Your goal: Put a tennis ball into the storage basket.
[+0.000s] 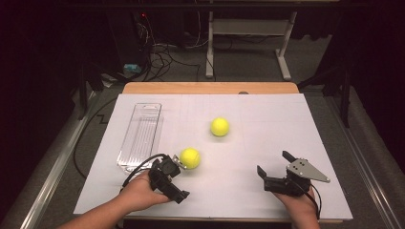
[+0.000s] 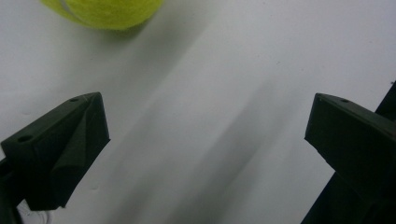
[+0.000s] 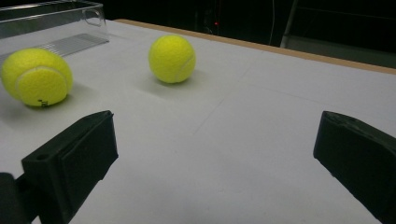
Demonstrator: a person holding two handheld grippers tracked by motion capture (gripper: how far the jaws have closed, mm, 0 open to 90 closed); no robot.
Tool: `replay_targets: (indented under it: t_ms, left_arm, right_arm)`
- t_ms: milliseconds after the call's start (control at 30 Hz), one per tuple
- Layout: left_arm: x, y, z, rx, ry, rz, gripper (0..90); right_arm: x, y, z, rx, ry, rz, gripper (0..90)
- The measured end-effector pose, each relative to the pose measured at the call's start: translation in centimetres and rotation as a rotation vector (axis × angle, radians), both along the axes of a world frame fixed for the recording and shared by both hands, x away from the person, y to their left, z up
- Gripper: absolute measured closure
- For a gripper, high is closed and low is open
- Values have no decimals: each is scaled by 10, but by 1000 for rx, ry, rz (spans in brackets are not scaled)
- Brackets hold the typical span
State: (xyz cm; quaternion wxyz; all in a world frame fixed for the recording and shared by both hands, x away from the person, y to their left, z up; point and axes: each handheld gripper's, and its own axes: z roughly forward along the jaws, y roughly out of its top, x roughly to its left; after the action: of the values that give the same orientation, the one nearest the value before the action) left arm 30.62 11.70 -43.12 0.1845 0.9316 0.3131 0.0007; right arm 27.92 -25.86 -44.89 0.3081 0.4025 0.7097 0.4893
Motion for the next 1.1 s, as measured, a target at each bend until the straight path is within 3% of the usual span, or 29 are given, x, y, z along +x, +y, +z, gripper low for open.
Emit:
replay_targets:
  t_ms: [1100]
  left_arm:
    - [27,-15,23,138,145,-64,12]
  right_arm:
    - [-1,1,-1,-8,3,13,0]
